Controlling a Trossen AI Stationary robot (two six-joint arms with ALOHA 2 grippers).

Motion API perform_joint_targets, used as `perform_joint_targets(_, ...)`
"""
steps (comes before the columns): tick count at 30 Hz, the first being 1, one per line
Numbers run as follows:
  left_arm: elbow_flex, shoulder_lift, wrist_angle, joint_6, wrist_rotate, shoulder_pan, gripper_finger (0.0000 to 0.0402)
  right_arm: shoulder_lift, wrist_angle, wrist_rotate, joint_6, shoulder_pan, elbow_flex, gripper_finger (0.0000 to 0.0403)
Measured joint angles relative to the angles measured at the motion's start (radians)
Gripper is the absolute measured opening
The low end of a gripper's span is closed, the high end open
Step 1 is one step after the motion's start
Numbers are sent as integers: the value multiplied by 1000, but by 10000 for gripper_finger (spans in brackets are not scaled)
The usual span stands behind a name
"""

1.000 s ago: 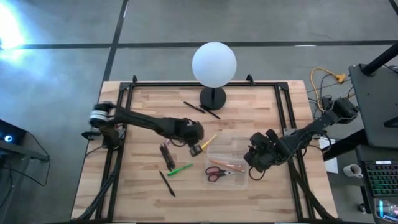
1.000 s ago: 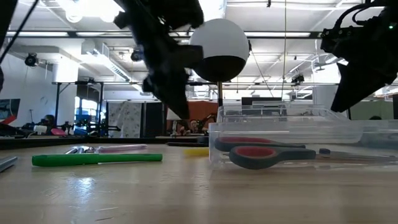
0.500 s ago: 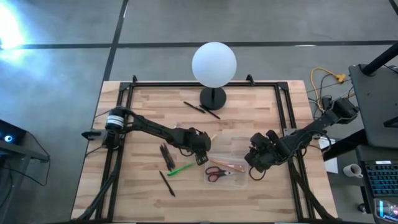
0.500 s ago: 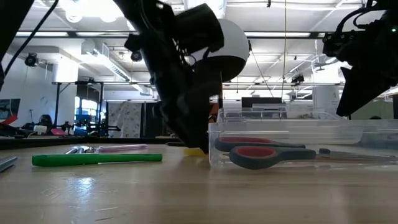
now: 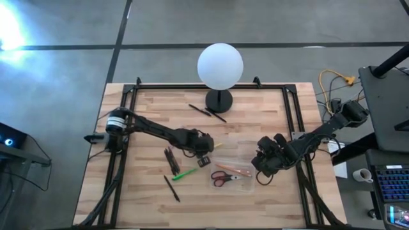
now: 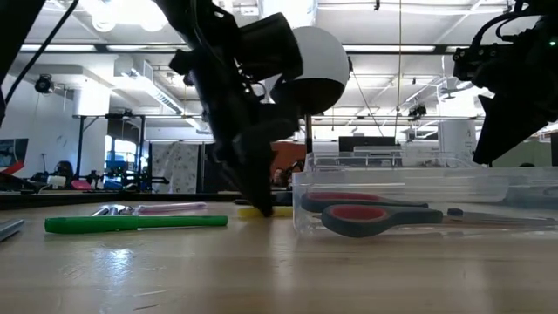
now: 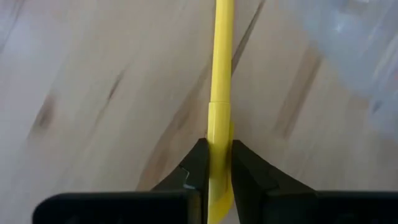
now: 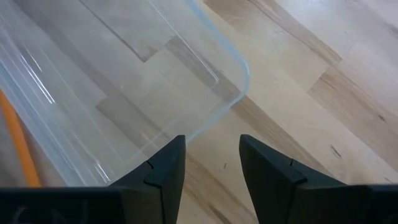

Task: Pick & place school supplies into a supply box
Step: Put the yellow pen into the transparent supply box

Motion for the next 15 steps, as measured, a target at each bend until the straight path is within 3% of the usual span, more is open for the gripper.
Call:
perform_joint_targets(9, -84, -180, -149, -248, -51, 2, 25, 0, -5, 35, 0, -1, 0, 140)
perform_joint_targets(15, -112, -355, -274, -396, -176, -16, 25, 0, -31, 74, 23, -1, 0, 141)
